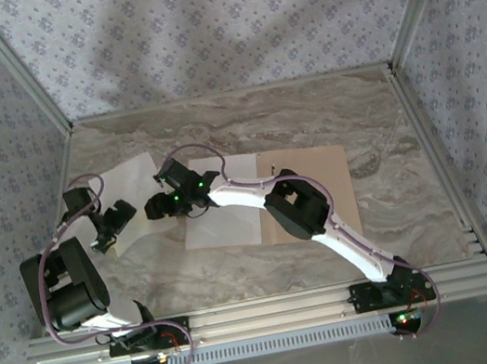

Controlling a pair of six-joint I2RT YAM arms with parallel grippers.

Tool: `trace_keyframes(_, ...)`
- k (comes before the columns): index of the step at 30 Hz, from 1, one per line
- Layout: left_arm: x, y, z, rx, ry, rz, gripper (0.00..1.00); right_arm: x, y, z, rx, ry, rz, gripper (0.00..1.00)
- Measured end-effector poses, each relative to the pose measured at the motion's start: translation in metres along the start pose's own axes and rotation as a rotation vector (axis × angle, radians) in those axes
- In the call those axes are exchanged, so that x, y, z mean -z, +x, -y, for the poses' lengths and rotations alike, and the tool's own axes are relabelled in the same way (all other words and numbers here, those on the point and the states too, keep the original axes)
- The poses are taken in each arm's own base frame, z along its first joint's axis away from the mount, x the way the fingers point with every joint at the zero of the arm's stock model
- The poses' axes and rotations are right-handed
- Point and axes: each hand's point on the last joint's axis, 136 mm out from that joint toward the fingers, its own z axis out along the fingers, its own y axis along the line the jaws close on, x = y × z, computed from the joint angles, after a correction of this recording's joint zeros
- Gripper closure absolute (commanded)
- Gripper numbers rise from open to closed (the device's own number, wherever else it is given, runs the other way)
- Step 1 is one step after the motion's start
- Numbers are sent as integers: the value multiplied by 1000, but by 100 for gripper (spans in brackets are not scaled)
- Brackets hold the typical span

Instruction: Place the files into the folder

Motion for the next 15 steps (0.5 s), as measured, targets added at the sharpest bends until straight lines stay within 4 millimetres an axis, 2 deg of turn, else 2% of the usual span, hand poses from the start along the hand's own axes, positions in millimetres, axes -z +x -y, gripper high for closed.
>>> trace_keyframes(15, 3, 10, 15, 12, 107, -24, 2, 18, 12, 12, -22, -2, -21, 40)
